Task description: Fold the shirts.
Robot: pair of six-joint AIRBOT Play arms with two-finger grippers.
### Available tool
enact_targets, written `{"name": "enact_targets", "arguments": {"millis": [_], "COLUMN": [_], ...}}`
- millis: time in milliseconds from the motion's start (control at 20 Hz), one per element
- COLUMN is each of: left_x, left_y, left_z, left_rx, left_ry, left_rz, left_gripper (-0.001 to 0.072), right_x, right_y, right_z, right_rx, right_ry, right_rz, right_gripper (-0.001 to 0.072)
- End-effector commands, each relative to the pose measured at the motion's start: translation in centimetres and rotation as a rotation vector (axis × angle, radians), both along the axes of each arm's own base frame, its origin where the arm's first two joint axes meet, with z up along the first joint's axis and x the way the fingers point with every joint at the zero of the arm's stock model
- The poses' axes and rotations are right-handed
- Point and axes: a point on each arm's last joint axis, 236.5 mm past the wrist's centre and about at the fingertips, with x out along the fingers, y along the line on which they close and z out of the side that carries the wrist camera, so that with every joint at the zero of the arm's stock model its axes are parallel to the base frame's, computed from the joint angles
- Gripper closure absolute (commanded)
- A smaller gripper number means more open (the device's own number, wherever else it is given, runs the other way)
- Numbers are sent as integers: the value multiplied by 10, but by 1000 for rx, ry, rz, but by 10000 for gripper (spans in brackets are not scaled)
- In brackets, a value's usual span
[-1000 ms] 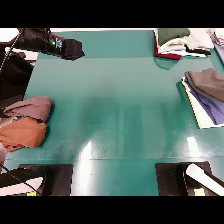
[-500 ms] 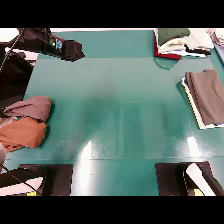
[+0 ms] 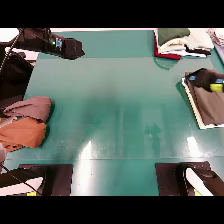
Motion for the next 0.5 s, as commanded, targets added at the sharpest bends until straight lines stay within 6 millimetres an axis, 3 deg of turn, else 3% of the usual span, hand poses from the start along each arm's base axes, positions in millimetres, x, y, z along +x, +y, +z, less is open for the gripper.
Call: {"name": "enact_targets", "arguments": {"millis": [0, 50, 100, 250, 450], "left_x": [5, 7, 9, 15, 22], "left_y": [-1, -1, -1, -1, -1], "left_z": [6, 8, 11, 18, 27], "left_rx": [-15, -22, -27, -46, -67], "left_ry": [-27, -39, -50, -84, -123], "left_rz": [11, 16, 20, 34, 49], "left_gripper": [681, 681, 682, 682, 681], "right_x": [-7, -11, -14, -21, -22], "right_y": [63, 76, 86, 104, 104], "right_z": [0, -1, -1, -1, -1], "right_rx": [-111, -136, -151, -149, -145], "right_ry": [-53, -62, -70, -75, -71], "right_rz": [204, 247, 281, 333, 332], "right_gripper": [298, 537, 696, 697, 696]}}
